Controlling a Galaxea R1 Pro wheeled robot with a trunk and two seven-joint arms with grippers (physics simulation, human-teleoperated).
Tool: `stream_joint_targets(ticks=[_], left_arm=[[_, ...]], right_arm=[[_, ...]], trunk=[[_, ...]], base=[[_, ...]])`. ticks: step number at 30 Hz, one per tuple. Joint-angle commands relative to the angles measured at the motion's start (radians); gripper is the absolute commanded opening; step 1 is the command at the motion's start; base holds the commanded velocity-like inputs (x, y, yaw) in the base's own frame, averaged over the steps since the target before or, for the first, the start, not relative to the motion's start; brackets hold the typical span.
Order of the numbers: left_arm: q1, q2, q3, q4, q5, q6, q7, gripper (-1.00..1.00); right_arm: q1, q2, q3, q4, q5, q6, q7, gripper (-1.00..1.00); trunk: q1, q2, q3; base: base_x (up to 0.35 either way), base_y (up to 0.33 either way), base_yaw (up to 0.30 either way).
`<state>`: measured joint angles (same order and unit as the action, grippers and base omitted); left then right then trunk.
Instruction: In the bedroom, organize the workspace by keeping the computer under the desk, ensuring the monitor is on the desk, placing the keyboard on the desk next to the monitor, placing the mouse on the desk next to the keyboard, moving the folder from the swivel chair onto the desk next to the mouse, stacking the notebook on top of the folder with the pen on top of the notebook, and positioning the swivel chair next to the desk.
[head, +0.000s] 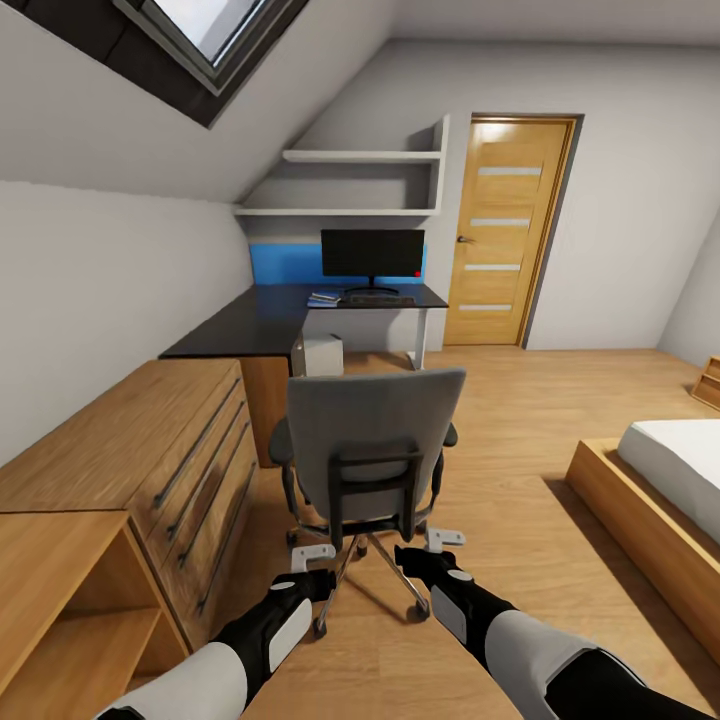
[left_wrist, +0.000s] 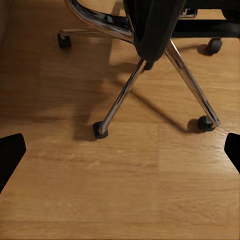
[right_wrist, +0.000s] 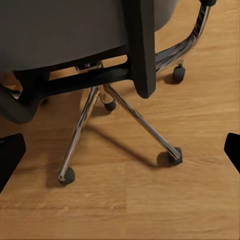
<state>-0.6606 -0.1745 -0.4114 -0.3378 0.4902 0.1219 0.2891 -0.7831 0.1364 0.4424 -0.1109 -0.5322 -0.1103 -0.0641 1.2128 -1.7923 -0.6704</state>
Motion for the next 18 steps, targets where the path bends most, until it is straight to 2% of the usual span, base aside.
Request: stream_joint_targets(ticks=[1,6,8,14,18], left_arm=[[-0.001,0.000,-0.005,-0.001,0.002,0.002,0.007,1.00],[-0.001,0.000,-0.005,-0.001,0.000,-0.058,0.008,1.00],[-0.001,0.000,-0.005,0.000,0.001,-0.085,0.008,1.00],[-0.001,0.000,-0.004,0.000,0.001,-0.102,0.009,1.00],[-0.001,0.000,-0.004,0.000,0.001,-0.103,0.009,1.00]], right_arm=[[-0.001,0.000,0.009,0.001,-0.008,-0.007,-0.004,1.00],[0.000,0.000,0.009,0.004,-0.008,-0.047,-0.005,1.00],[0.001,0.000,0.009,0.004,-0.007,-0.094,-0.005,1.00],[0.003,0.000,0.009,0.007,-0.006,-0.202,-0.005,1.00],[0.004,-0.001,0.009,0.008,-0.006,-0.223,-0.005,1.00]], trunk=[[0.004,-0.008,-0.004],[0.023,-0.043,-0.020],[0.031,-0.057,-0.026],[0.054,-0.099,-0.045],[0.069,-0.127,-0.057]], base=[[0.000,0.000,0.000],[0.000,0.000,0.000],[0.000,0.000,0.000],[0.000,0.000,0.000],[0.000,0.000,0.000]])
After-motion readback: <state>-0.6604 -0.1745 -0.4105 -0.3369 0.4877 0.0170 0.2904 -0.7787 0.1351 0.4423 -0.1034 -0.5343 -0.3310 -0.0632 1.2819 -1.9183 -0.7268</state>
